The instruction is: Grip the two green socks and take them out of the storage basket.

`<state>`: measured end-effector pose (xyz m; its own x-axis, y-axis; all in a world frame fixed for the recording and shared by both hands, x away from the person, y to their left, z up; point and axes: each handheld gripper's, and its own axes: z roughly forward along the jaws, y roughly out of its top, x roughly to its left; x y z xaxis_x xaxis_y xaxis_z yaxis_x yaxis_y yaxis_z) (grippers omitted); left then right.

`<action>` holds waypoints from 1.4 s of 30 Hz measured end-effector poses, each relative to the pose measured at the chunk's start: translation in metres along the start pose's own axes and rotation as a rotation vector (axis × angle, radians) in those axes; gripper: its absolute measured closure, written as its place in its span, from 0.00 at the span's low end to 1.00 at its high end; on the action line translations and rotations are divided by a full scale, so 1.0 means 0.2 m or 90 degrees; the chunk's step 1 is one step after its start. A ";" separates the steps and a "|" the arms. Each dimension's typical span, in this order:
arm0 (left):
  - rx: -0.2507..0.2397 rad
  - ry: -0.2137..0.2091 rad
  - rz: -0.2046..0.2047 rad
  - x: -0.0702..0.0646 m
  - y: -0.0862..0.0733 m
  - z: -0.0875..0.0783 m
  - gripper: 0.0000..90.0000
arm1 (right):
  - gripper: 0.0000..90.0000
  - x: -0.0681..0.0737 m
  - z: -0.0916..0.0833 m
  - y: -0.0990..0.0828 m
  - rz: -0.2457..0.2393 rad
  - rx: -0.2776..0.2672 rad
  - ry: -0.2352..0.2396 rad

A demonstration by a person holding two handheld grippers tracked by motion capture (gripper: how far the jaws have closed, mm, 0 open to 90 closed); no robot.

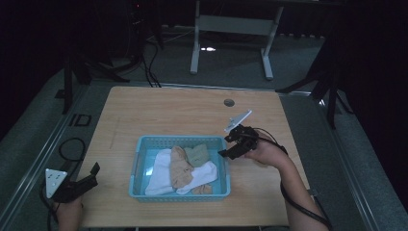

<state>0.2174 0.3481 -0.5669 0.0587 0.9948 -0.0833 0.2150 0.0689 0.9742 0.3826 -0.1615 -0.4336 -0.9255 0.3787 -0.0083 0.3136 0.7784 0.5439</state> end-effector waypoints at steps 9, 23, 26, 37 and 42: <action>0.001 -0.002 0.000 0.00 0.00 0.00 0.02 | 0.42 0.06 0.11 0.11 -0.029 0.003 0.018; 0.002 -0.005 -0.002 0.00 0.00 0.00 0.02 | 0.42 0.08 0.28 0.19 -0.063 0.042 0.020; 0.003 -0.005 -0.002 0.00 0.00 0.00 0.02 | 0.42 0.09 0.33 0.20 -0.070 0.055 0.021; 0.002 -0.008 -0.002 0.00 0.00 0.00 0.02 | 0.42 0.12 0.47 0.25 -0.086 0.095 0.027; 0.002 -0.009 -0.002 0.00 0.00 0.00 0.02 | 0.42 0.15 0.53 0.27 -0.095 0.123 0.025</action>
<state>0.2176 0.3487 -0.5669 0.0713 0.9934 -0.0893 0.2188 0.0717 0.9731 0.3948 -0.0546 -0.4931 -0.9709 0.2357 -0.0419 0.2043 0.9071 0.3681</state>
